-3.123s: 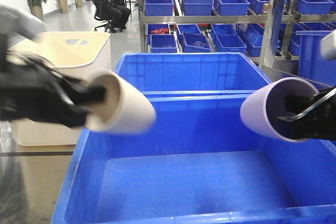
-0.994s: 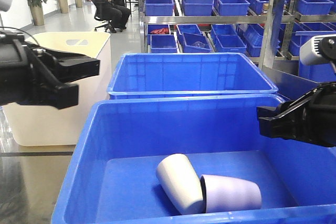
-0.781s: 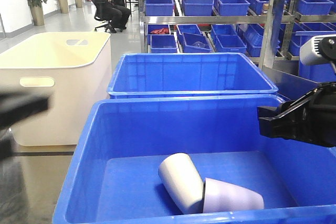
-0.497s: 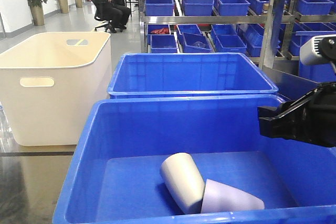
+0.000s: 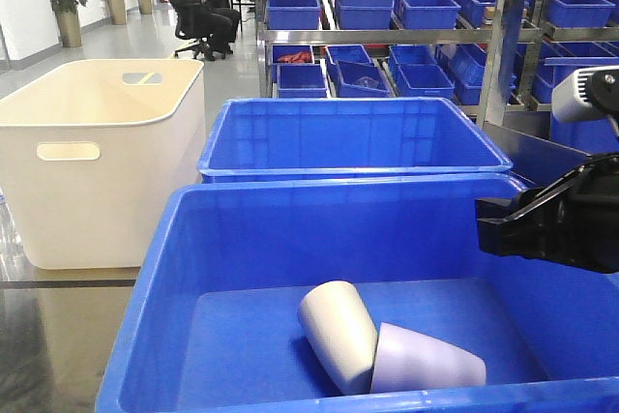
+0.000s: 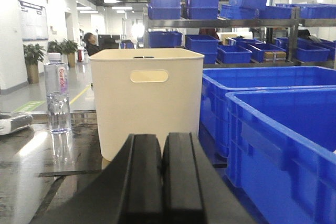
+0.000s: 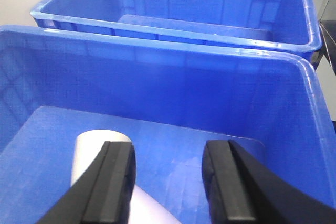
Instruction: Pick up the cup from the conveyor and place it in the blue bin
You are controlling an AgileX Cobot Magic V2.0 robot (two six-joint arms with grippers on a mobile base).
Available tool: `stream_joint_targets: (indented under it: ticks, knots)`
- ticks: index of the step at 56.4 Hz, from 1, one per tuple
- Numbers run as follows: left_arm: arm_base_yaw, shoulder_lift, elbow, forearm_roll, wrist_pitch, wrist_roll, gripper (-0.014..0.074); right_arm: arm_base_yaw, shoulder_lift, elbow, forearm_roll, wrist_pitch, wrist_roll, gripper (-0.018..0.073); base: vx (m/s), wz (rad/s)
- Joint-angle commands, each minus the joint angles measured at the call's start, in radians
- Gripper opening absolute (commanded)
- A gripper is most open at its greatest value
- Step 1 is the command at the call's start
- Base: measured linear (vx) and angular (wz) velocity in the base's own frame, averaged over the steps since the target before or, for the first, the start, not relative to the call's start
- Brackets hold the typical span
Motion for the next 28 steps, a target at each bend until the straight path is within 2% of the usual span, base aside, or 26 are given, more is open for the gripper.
stream_joint_targets:
  ticks: [1,14,28]
  knots:
    - [0.006,-0.009,0.002,0.003,-0.081,-0.008,0.0135,-0.001,-0.018,-0.029,-0.009,-0.076,0.0,0.0367,0.0,0.0]
    - [0.006,-0.031,0.078,0.004,-0.081,-0.008,0.0135,-0.001,-0.018,-0.029,-0.009,-0.076,0.0,0.0367,0.0,0.0]
    - [0.006,-0.032,0.304,-0.007,-0.081,-0.008,0.0135,-0.001,-0.018,-0.029,-0.009,-0.076,0.0,0.0367,0.0,0.0]
